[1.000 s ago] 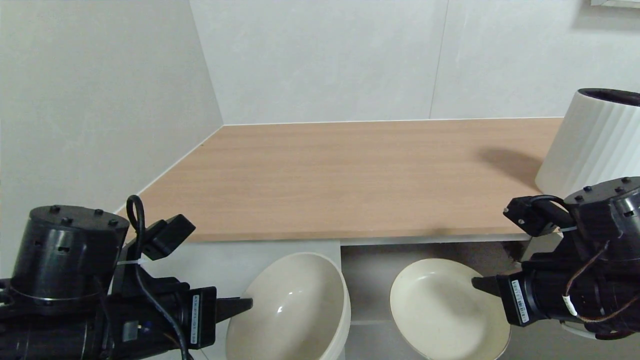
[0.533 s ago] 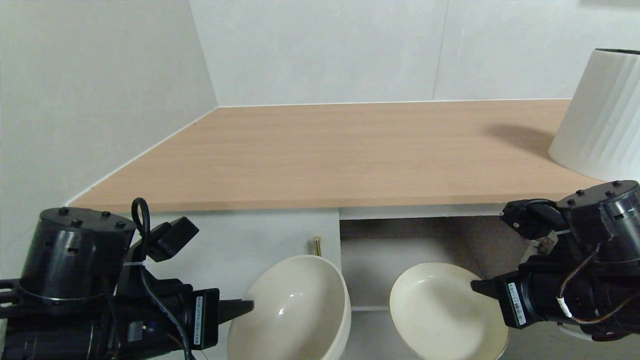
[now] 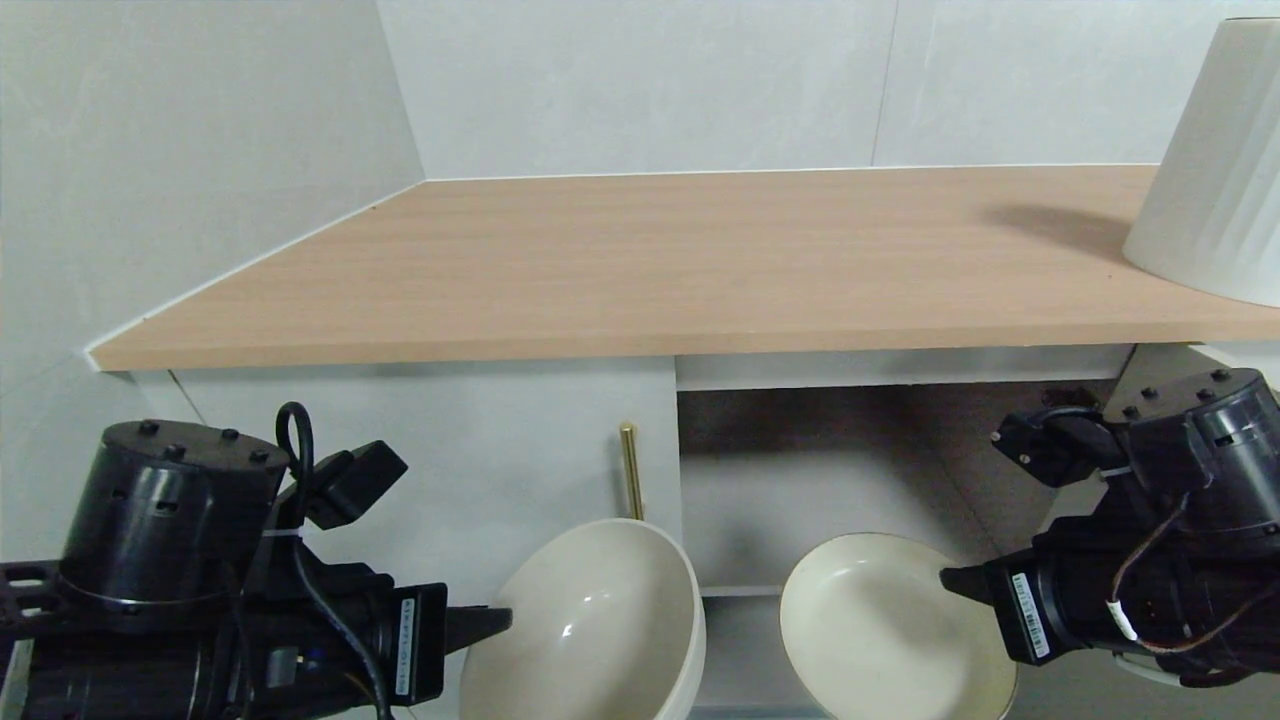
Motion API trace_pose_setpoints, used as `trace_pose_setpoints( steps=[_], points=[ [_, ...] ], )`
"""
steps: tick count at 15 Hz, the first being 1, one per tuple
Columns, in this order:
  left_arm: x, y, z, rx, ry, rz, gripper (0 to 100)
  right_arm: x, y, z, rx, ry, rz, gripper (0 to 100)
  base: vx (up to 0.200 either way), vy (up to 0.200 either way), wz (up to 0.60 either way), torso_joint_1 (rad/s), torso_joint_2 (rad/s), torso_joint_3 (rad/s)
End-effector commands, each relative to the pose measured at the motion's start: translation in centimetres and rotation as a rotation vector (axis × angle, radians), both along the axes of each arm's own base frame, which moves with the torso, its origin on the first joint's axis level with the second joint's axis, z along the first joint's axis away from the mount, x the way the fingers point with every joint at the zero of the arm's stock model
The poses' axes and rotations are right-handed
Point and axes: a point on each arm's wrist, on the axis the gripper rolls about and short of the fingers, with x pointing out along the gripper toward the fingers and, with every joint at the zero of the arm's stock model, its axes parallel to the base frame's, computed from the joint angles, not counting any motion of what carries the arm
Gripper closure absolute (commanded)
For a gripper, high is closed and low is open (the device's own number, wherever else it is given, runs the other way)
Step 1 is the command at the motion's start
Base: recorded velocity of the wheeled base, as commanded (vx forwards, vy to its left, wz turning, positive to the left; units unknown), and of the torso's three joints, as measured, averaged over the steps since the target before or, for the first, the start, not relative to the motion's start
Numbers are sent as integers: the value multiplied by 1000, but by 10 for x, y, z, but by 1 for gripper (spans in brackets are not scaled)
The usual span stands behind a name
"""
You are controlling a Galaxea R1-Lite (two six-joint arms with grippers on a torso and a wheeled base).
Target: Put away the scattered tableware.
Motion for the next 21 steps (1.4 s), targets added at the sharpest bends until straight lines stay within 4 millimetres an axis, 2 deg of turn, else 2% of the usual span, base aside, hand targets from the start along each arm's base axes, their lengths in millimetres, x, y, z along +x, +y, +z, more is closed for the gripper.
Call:
trace_pose_setpoints(
  steps=[1, 3, 7, 11, 13, 16, 20, 21],
  points=[
    [0, 0, 0, 1, 2, 0, 100, 0, 0, 0, -1, 2, 1, 100, 0, 0, 0, 0, 0, 0],
    [0, 0, 0, 1, 2, 0, 100, 1, 1, -1, -4, 6, 1, 100, 0, 0, 0, 0, 0, 0],
    [0, -1, 0, 1, 2, -1, 100, 23, 16, -29, -44, 56, -8, 100, 0, 0, 0, 0, 0, 0],
    [0, -1, -1, 2, 3, -1, 100, 49, 27, -68, -86, 132, -40, 100, 0, 0, 0, 0, 0, 0],
    [0, -1, -1, 2, 7, -2, 100, 76, 28, -102, -67, 161, -114, 100, 0, 0, 0, 0, 0, 0],
    [1, -1, -2, 4, 9, -1, 100, 108, 25, -139, -10, 139, -213, 100, 0, 0, 0, 0, 0, 0],
    [1, -1, -3, 7, 13, 0, 100, 131, 21, -170, 32, 86, -299, 100, 0, 0, 0, 0, 0, 0],
    [1, -1, -3, 7, 13, 1, 100, 132, 21, -173, 33, 79, -310, 100, 0, 0, 0, 0, 0, 0]
  ],
)
